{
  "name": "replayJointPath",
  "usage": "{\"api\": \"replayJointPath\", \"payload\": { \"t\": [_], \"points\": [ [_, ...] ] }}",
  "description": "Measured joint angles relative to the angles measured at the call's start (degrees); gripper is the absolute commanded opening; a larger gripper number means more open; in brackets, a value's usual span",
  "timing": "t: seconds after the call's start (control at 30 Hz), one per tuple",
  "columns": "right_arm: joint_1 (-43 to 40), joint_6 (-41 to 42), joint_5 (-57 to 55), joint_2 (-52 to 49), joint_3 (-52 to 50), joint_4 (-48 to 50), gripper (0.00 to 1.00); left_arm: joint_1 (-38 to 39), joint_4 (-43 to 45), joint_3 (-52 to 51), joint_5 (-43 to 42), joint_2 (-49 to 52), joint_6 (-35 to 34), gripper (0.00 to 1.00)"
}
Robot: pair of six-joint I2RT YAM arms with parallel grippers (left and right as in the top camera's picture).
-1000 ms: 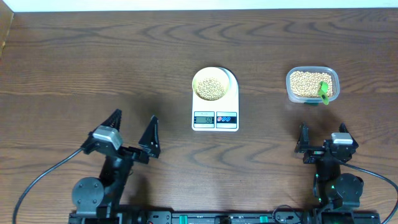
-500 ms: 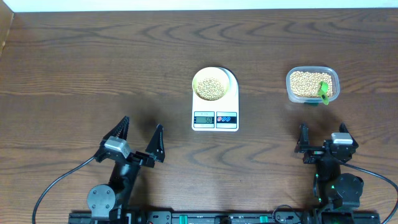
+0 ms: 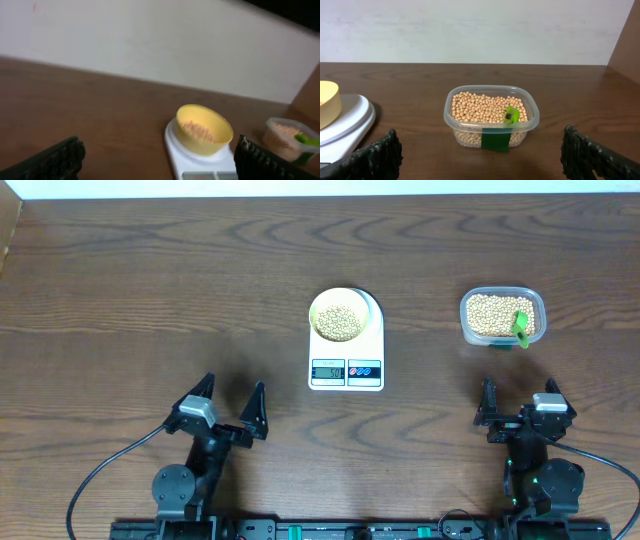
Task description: Scoop item into bowl and weigh 50g on scale
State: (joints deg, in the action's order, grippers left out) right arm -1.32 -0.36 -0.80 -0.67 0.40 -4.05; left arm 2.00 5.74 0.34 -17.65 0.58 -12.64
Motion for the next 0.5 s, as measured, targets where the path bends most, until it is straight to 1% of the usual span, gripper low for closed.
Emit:
{"api": "replayJointPath", "payload": {
  "t": [0.17,0.5],
  "points": [
    [0.0,0.0,0.0,-0.02,0.0,0.0,0.99,0.0,-5.4,0.31,1.53,0.0,0.0,0.98],
    [0.0,0.0,0.0,0.0,0.0,0.0,0.99,-0.02,-5.79,0.5,2.78,0.0,0.0,0.98]
  ]
}}
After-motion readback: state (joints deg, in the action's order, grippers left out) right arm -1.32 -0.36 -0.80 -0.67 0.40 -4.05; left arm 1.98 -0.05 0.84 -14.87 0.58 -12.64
